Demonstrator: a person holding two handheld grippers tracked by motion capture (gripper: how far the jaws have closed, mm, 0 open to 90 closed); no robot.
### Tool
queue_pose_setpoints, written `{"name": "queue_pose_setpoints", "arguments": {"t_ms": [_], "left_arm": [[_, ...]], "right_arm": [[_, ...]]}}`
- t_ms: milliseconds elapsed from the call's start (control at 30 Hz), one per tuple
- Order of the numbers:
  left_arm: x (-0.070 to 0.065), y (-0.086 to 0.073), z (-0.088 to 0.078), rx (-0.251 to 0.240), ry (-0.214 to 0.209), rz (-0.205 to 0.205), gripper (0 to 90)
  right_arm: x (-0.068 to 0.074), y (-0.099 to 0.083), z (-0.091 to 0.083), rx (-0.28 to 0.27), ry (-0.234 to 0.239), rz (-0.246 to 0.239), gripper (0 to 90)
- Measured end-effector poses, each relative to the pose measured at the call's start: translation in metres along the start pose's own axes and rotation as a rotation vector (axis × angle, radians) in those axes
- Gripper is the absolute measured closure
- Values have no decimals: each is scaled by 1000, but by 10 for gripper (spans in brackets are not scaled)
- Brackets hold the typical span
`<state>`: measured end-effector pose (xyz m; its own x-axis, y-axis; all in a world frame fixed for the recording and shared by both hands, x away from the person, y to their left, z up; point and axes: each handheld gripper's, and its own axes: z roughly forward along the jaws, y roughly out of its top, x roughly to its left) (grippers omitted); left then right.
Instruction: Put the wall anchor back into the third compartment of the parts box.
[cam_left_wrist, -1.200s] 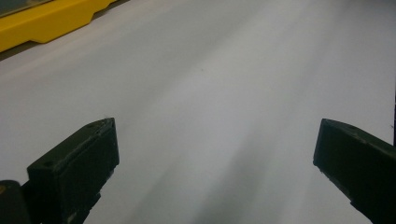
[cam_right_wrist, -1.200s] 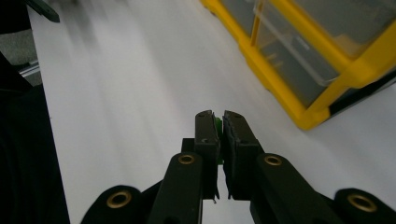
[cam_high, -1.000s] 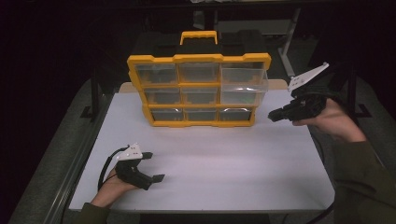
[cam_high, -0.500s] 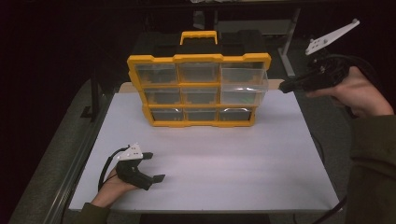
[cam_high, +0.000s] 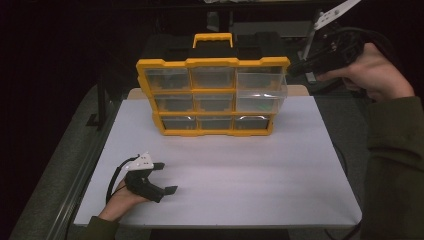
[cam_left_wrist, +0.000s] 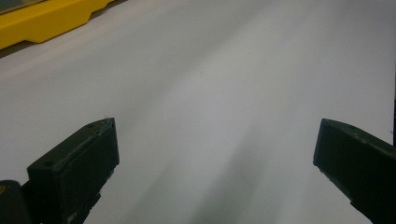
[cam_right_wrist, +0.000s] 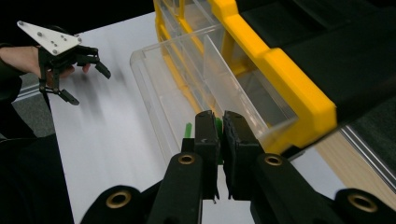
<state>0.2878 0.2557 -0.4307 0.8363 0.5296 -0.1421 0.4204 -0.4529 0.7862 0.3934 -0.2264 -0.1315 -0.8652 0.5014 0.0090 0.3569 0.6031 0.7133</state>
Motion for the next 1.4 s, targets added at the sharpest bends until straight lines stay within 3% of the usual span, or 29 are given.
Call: {"name": "queue_pose_setpoints", "arguments": {"t_ms": [400, 567, 633, 933, 1167, 1400], "left_arm": [[-1, -1, 0, 2, -12, 1, 0], [0, -1, 0, 5, -12, 6, 0], [0, -1, 0, 5, -11, 6, 0], [-1, -1, 0, 3, -12, 7, 0], [-1, -1, 0, 6, -9, 6, 0], [-2, -2, 0, -4, -10, -12, 0]], "right_arm": [[7, 17, 51, 81, 27, -39, 835], [6, 19, 62, 103, 22, -47, 827], [6, 18, 61, 88, 3, -40, 760], [7, 10, 34, 12, -23, 18, 689], [4, -13, 16, -8, -54, 63, 636], [5, -38, 9, -13, -76, 95, 522]]}}
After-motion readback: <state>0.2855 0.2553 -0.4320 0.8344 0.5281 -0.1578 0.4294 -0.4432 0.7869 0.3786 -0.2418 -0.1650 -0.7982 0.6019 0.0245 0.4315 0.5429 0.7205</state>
